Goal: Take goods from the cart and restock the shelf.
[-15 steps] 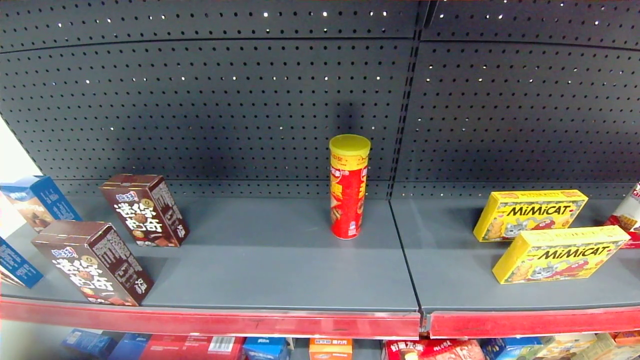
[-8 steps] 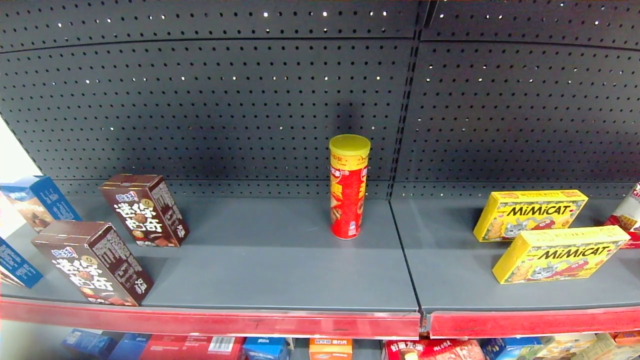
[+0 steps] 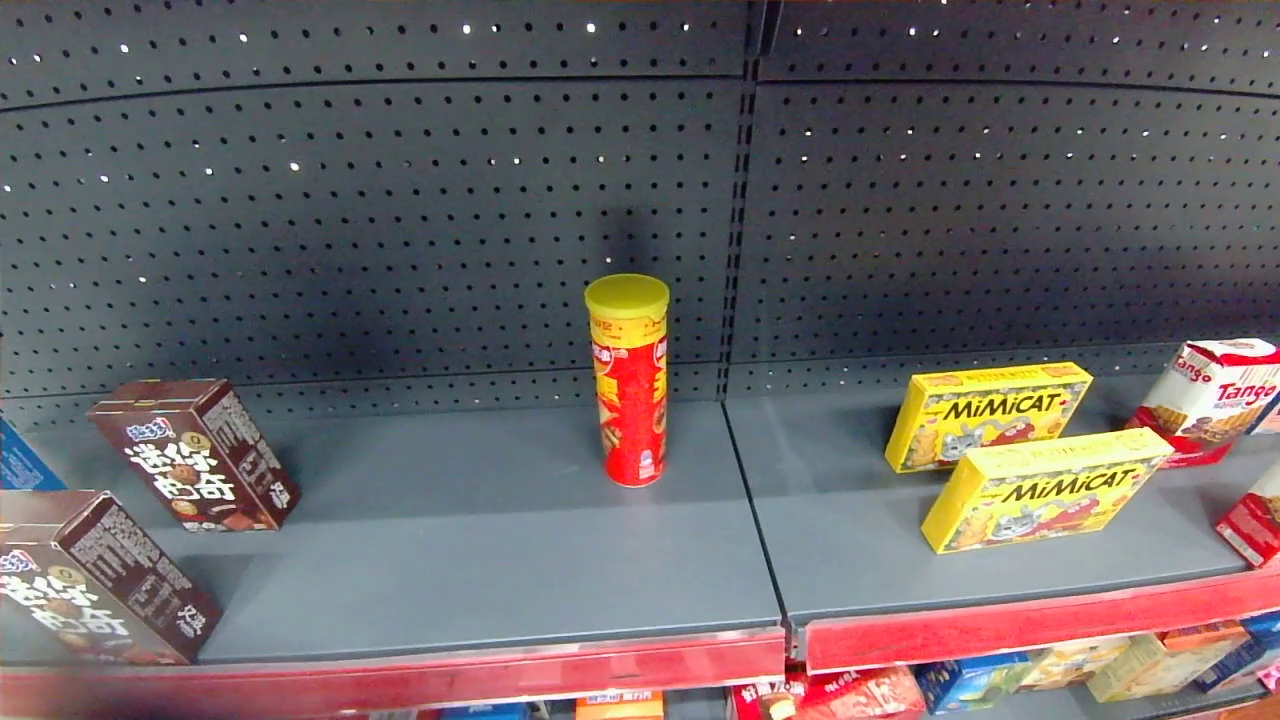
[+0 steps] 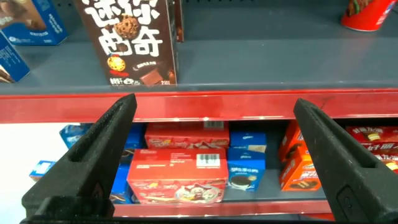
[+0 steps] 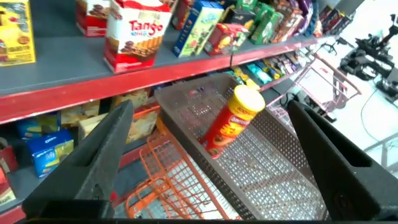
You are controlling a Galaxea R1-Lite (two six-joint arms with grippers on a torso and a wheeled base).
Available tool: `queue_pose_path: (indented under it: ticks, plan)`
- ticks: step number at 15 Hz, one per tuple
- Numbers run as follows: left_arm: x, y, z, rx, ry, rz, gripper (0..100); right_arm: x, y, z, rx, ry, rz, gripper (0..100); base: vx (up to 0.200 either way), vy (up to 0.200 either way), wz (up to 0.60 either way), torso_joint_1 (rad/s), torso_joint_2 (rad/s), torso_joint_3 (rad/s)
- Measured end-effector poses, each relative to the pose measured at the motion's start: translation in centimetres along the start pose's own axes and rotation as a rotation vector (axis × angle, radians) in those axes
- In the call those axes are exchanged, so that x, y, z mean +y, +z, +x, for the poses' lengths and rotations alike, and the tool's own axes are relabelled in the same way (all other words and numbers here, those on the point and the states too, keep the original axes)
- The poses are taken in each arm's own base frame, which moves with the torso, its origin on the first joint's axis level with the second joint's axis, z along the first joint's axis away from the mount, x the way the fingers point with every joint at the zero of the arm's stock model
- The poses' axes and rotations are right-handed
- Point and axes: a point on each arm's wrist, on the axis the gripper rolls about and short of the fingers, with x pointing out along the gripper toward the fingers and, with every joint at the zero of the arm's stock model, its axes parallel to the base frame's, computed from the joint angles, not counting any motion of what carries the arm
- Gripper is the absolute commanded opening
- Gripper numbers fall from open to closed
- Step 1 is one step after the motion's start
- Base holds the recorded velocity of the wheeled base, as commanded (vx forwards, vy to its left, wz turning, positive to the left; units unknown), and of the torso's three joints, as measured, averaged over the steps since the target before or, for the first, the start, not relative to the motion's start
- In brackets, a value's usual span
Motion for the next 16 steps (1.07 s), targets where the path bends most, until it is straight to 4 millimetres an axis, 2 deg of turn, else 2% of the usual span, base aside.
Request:
queue_pose_path:
  ticks: [4,9,16]
  plan:
    - [0.0,0.0,0.0,0.0,0.001,-0.002,100,0.11,-0.31,0.06,0.005,0.005,-0.002,100,0.0,0.0,0.0,0.0,0.0,0.0]
    - [0.0,0.0,0.0,0.0,0.0,-0.005,100,0.32,-0.68,0.26,0.016,0.011,-0.005,100,0.0,0.0,-0.6,0.006,0.0,0.001]
    - [0.0,0.0,0.0,0.0,0.0,-0.012,100,0.25,-0.77,0.29,0.013,0.026,-0.005,100,0.0,0.0,0.0,0.0,0.0,0.0]
